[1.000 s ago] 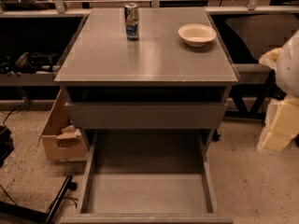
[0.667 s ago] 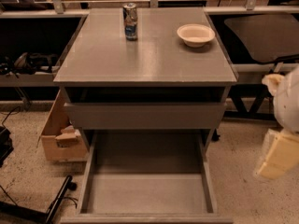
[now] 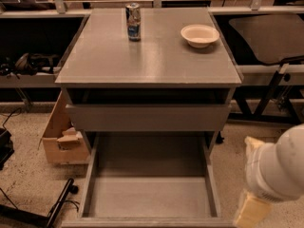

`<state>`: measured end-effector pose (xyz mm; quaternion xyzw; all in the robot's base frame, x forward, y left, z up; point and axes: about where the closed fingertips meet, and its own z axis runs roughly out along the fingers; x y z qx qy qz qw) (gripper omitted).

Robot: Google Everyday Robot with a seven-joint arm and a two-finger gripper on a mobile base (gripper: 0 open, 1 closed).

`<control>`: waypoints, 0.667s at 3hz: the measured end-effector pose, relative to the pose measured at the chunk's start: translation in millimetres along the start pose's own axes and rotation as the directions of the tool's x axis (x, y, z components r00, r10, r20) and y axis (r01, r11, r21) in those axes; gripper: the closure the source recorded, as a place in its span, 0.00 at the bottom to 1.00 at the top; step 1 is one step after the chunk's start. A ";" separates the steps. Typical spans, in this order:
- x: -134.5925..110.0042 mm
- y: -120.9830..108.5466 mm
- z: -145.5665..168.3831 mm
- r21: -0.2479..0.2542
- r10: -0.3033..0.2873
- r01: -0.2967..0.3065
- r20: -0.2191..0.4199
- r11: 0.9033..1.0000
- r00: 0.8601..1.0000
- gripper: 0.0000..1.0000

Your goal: Close middle drawer

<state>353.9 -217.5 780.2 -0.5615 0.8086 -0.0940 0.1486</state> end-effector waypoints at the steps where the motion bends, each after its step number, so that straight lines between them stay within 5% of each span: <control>1: 37.8 62.7 105.3 -0.147 -0.004 -0.010 -0.094 0.989 0.996 0.00; 2: 55.0 81.5 140.4 -0.217 0.036 -0.072 -0.167 0.974 0.985 0.00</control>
Offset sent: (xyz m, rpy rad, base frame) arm -0.0546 -0.0306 -0.2157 -0.0700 0.3958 -0.1499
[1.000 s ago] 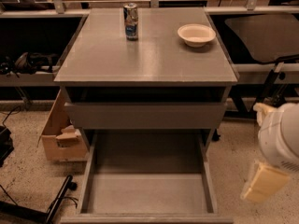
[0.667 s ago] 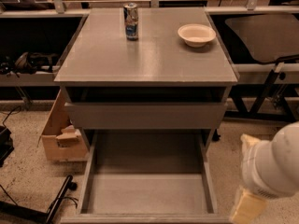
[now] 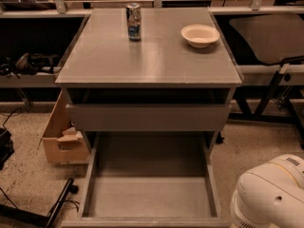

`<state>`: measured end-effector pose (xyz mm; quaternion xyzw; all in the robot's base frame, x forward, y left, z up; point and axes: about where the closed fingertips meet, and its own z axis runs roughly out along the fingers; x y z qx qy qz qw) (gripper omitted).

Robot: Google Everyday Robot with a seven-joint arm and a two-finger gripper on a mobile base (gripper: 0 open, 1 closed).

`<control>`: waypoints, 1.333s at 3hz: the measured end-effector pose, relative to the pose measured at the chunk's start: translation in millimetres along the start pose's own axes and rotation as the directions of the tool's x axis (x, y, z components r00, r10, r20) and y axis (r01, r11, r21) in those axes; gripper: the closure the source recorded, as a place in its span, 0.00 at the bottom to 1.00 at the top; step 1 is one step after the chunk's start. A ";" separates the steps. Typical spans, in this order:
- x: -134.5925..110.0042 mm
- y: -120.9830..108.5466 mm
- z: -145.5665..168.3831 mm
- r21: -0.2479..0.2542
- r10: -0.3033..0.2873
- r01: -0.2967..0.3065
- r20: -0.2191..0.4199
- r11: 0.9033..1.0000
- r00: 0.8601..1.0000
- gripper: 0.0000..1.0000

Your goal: Close middle drawer

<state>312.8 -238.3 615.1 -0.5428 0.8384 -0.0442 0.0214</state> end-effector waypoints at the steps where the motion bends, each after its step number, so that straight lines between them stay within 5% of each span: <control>1: 0.1 -0.1 0.7 0.000 0.015 -0.015 -0.001 1.000 1.000 0.00; 2: -6.0 10.6 24.6 -0.036 -0.003 0.003 -0.001 0.999 1.000 0.00; 4: 7.6 86.5 121.8 -0.212 0.005 -0.009 -0.023 0.977 1.000 0.41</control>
Offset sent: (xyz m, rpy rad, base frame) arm -0.0140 0.0217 -0.0688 0.0452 0.0987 0.0169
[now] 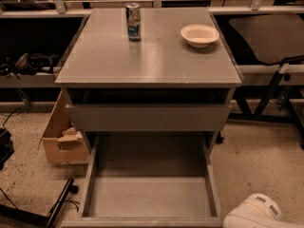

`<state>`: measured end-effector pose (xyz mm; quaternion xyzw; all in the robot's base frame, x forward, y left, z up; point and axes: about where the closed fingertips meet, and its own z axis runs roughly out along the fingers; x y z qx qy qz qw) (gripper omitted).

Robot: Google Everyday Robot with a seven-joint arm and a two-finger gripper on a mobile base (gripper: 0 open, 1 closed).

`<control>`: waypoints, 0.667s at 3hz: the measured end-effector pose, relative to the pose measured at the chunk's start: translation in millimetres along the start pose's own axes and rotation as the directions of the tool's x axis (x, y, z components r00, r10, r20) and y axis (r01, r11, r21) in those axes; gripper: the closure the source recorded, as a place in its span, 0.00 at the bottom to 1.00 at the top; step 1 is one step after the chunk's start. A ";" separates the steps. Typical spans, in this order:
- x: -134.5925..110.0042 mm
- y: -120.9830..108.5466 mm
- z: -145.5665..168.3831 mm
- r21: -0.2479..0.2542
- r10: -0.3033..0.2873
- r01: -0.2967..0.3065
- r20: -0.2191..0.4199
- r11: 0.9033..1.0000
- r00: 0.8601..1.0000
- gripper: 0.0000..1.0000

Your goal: Close middle drawer

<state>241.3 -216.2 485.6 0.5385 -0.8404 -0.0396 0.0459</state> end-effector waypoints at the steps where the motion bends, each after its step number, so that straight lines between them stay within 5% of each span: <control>1: -7.7 27.7 41.8 -0.047 -0.020 0.022 0.039 0.999 0.999 0.64; 2: -32.1 42.0 76.3 -0.049 -0.051 0.058 0.138 0.997 0.989 0.87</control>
Offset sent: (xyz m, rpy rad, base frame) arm -0.0262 0.1014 -0.1349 0.3044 -0.1498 0.1162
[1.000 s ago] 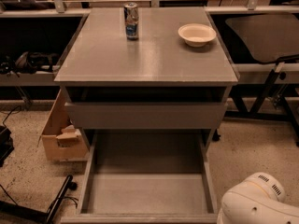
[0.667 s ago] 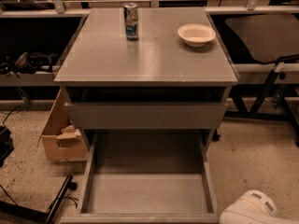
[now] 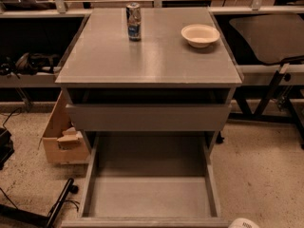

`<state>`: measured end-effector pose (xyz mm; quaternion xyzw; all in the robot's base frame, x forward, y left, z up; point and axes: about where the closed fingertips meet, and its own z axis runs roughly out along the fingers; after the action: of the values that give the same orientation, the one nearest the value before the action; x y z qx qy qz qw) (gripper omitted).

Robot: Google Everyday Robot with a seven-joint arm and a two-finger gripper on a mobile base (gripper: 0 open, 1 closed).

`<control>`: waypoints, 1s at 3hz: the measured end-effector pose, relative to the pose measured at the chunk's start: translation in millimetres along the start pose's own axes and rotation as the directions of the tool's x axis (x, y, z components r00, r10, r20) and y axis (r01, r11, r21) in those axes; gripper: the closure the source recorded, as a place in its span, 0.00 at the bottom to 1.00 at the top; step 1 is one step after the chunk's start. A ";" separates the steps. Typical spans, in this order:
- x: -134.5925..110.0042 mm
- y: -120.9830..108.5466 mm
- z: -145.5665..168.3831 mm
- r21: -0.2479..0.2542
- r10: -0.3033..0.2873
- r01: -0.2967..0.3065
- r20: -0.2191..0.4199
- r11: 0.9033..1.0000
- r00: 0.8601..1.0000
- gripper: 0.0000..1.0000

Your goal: Close middle drawer

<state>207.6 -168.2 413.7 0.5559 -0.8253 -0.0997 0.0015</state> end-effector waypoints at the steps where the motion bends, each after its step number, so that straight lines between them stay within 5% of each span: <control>1: -34.0 -9.6 28.2 0.021 -0.042 0.040 0.110 0.999 0.993 1.00; 3: -105.3 -53.8 36.4 0.154 -0.150 0.110 0.280 0.982 0.948 1.00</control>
Offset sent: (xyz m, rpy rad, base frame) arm 0.0857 0.1127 -0.0715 0.2673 -0.2710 0.0810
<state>293.0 -85.2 380.5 0.5875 -0.7828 -0.1234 -0.1641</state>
